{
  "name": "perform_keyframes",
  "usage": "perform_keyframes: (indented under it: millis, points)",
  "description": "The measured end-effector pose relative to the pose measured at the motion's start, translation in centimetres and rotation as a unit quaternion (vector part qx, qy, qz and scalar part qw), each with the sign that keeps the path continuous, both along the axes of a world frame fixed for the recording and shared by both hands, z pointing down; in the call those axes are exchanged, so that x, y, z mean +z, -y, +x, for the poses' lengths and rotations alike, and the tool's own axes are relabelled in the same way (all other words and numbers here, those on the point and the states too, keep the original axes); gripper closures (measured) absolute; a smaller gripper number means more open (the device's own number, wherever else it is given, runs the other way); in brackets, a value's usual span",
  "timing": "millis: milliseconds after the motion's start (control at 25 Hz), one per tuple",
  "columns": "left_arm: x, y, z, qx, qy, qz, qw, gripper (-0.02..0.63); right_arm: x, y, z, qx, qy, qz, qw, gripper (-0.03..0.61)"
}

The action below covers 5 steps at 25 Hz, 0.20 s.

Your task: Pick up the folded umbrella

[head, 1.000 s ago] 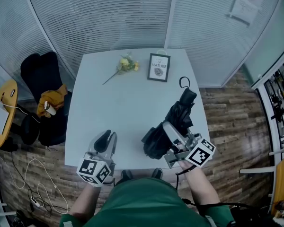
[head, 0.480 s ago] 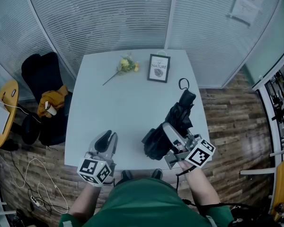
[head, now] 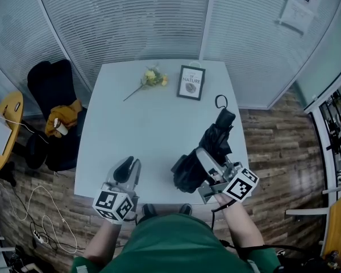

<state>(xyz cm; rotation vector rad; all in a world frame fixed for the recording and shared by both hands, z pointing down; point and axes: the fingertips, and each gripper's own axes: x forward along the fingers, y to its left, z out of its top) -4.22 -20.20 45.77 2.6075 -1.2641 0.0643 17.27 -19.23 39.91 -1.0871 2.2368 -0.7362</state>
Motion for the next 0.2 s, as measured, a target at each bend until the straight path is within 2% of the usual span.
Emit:
perform_keyframes:
  millis: [200]
  points:
    - [0.2,-0.8,1.3,-0.006,-0.004,-0.001,1.0,0.525,0.3,-0.7,1.8,0.002,-0.002,-0.005,1.0,0.295]
